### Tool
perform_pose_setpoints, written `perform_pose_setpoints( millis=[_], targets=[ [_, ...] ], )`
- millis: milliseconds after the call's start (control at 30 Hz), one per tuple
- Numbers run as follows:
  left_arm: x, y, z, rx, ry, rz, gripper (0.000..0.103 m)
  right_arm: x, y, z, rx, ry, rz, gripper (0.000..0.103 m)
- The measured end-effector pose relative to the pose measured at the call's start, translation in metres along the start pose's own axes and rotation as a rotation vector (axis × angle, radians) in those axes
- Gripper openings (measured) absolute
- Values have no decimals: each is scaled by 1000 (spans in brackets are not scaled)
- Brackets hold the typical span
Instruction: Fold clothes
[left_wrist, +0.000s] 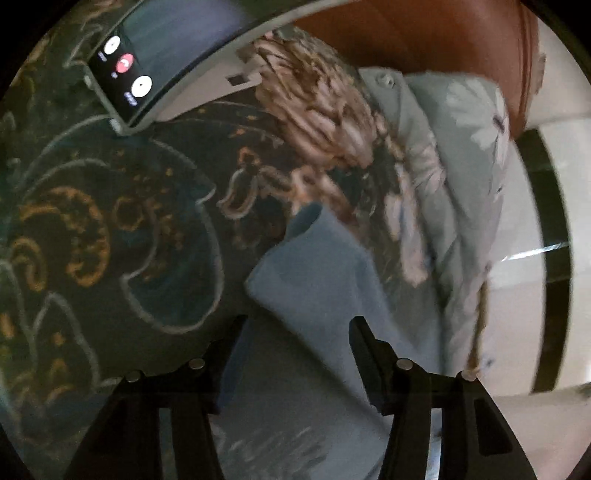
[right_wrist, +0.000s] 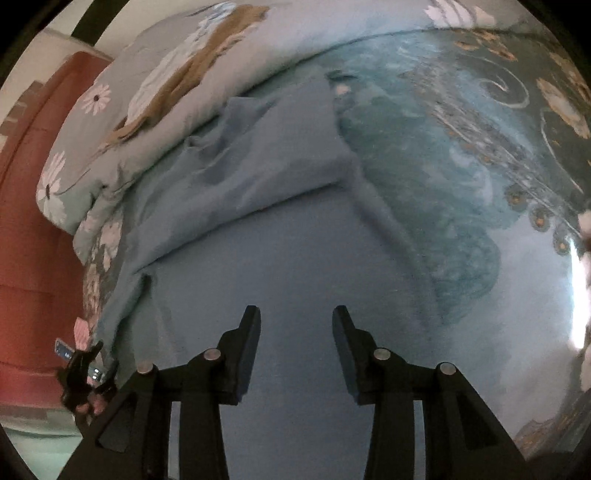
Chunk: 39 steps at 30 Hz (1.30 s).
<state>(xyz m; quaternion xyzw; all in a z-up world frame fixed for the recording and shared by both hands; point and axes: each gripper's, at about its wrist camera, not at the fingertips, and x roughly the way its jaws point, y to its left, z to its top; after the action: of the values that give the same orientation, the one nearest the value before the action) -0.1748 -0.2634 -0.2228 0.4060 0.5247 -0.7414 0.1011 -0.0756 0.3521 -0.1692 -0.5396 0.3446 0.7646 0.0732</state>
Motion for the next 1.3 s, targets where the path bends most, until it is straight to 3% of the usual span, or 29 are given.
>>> perform_pose_setpoints(
  millis=[100,167,267,467,567,700,867,1067,1200,1300],
  targets=[
    [9,-1,5,-20,-3,27,3,-4,17,3,-34,-8,10,41],
    [6,-9,5,15,-22,46,3,-5,22,3,-45,-11,18,41],
    [-9,-42,3,160,-73,58,3,-5,24,2,-47,-17,31,41],
    [-30,-168,-23,519,-136,6,3,-6,-3,-8,16,-19,64,41],
    [-30,-234,-57,686,-121,-67,3,-11,-28,-11,64,-34,75,41],
    [-11,-315,-125,856,-43,-178,3,-21,-61,-9,132,-73,89,41],
    [28,-372,-229,1029,105,-226,3,-24,-98,-10,209,-125,141,41],
    [83,-383,-344,1190,257,-185,3,-27,-142,-10,301,-187,204,41],
    [118,-361,-413,1274,357,-106,3,-28,-155,-8,329,-200,234,41],
    [135,-342,-445,1311,409,-35,3,-31,-159,-7,339,-216,253,41]
  ],
)
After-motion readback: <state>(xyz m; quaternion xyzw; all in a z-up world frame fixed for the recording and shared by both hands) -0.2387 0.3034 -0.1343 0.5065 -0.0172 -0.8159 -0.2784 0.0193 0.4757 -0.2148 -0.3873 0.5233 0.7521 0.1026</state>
